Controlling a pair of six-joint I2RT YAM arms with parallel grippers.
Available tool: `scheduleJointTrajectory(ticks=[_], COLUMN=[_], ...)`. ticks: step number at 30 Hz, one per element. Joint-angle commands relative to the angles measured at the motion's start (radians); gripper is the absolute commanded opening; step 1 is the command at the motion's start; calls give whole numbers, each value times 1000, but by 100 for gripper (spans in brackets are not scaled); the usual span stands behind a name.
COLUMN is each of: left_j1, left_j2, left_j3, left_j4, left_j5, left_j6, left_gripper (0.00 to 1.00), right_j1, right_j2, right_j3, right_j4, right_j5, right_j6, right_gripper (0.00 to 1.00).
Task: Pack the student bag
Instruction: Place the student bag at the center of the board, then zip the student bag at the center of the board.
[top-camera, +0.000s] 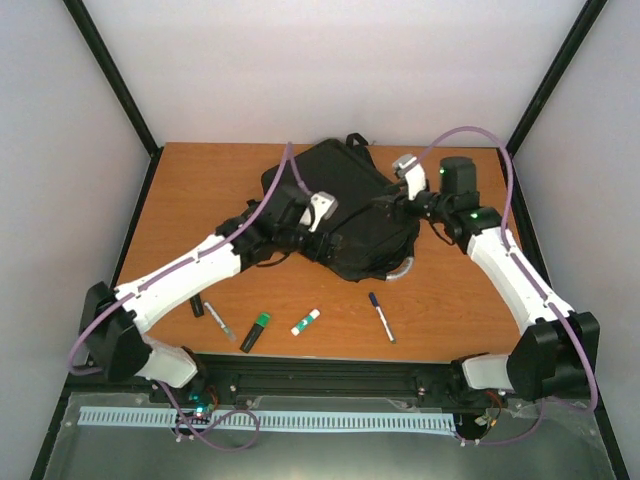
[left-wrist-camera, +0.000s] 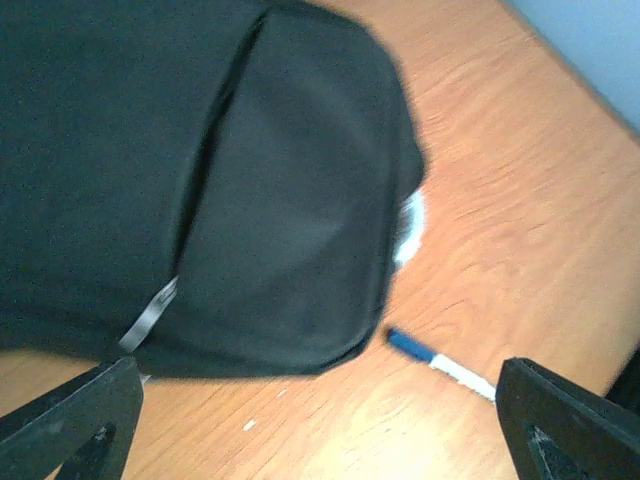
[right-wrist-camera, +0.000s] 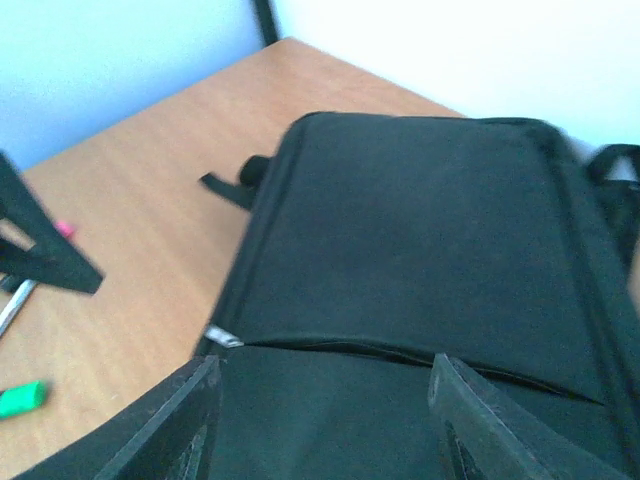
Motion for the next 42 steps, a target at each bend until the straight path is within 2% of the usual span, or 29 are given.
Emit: scheduleJointTrajectory(ticks=[1,4,7,12,15,16,17,18,20,22,24,26,28,30,36,42], left_j1=[-2,-2,0,1,1,1,4,6,6,2,12,40,54,54,54,73], left_j2=[-64,-96,-116,-192,-225,-211,-180,-138,-61,-82,-166,-200,-168,-104,-58,3], left_j3=[-160,-255,-328,-474,-484,-462,-429,-395,-355,-468,-643,-717,-695,-648,-701,-695], left_j4=[48,48,122,323,279,210,146,101,88,281,554,674,661,600,714,774], left_j5=[-211,-311,-400,-347,-532,-616,-657,-664,-633,-559,-473,-352,-230,-165,-93,-104], left_j6=[-56,-88,-122,-188,-331,-415,-460,-440,-329,-209,-197,-186,-137,-94,39,125], left_gripper=[100,100,100,100,100,100,100,100,100,100,96,89,72,64,57,50], right_j1=[82,89,91,91,91,91,91,91,89,88,88,89,89,89,88,89], right_j2=[-17,-31,-33,-31,-46,-49,-49,-44,-22,26,106,176,214,236,321,395], right_j3=[-21,-68,-114,-116,-59,-31,4,36,93,111,115,93,70,54,35,35], right_j4=[-24,-1,15,-1,-26,-39,-51,-58,-74,-99,-142,-144,-130,-102,-73,-90], right_j5=[11,5,-16,-7,56,68,94,109,122,34,-82,-138,-125,-84,-7,27], right_j6=[-42,-52,-73,-89,-80,-77,-72,-65,-25,-18,-50,-58,-78,-80,-65,-64], right_gripper=[58,61,64,66,67,72,93,99,100,100,99,85,75,69,63,61])
